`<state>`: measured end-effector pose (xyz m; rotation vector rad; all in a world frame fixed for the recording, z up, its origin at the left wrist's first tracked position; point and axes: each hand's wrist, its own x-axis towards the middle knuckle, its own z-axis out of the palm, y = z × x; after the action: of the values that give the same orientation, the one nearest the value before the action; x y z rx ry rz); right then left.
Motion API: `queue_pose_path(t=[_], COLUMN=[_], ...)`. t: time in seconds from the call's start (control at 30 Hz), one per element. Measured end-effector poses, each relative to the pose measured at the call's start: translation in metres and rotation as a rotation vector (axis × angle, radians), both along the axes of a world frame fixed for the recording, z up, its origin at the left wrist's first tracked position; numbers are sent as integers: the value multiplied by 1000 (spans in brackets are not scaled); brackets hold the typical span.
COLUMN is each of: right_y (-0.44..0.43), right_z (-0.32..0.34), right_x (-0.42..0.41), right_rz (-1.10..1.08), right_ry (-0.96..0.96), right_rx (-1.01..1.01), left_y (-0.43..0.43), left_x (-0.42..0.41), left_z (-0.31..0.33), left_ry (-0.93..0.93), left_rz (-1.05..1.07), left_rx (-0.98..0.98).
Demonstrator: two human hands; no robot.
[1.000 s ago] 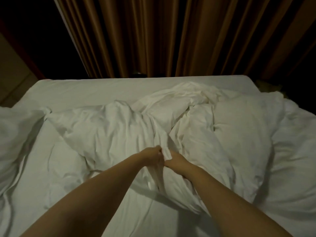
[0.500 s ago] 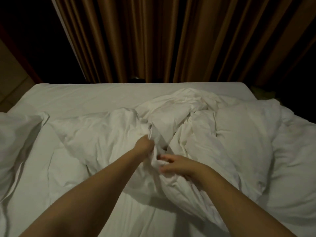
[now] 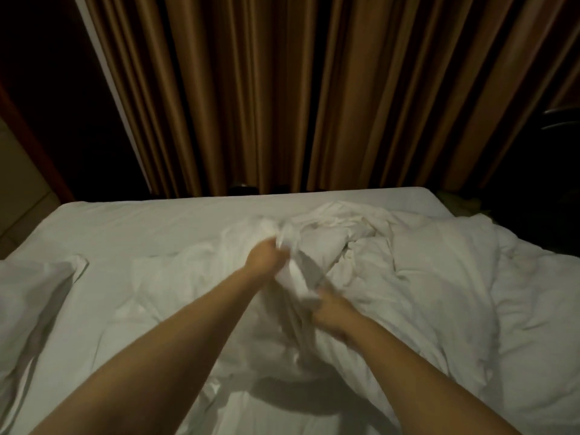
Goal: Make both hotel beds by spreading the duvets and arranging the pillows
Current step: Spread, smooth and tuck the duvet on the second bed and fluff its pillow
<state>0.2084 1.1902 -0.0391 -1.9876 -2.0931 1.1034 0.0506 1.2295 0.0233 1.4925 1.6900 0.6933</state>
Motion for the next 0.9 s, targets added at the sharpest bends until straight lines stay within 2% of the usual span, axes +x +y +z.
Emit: queue_pose_path(t=[0.07,0.1,0.13,0.2,0.27,0.3,0.33,0.43,0.5,0.57,0.6,0.7,0.73,0.8,0.9], right_y=[-23,-30,-35,-32,-20,-14,-10,-10,-11,-9,-4,1,2,-1,-8], right_z=[-12,-18,-19,-22,-22,-21,-18,-14,-13,-7,-3,22,27,42,55], right_x=[8,10,10,5,-7,-16,-26,-57,-78,-89,-93,-96,-93,-87,-77], right_rz=[112,128,99,-164,-536,-629,-641,-623,-652,-634,-594,-524,-454,-268,-82], right_ry=[-49,-36,33,337,696,788,797,584,592,683,753,1015,1039,933,725], right_rx=[-416,-590,-675,-593,-483,-459,-451,-366,-357,-356,-328,-300,-314,-292,-273], left_y=[-22,-33,-44,-57,-58,-58,-58,-63,-64,-60,-56,-44,-41,-37,-38], left_x=[-11,-15,-19,-23,-25,-24,-24,-27,-38,-54,-63,-85,-89,-95,-101], left_z=[-43,-60,-71,-81,-83,-80,-76,-67,-58,-50,-47,-42,-42,-41,-39], left_ry=[272,309,298,253,243,242,237,250,222,135,101,178,157,-147,-603], left_rz=[-176,-226,-255,-300,-373,-413,-449,-573,-592,-455,-323,81,144,97,-120], left_rx=[-269,-442,-588,-709,-664,-629,-608,-583,-583,-532,-454,-182,-173,-274,-421])
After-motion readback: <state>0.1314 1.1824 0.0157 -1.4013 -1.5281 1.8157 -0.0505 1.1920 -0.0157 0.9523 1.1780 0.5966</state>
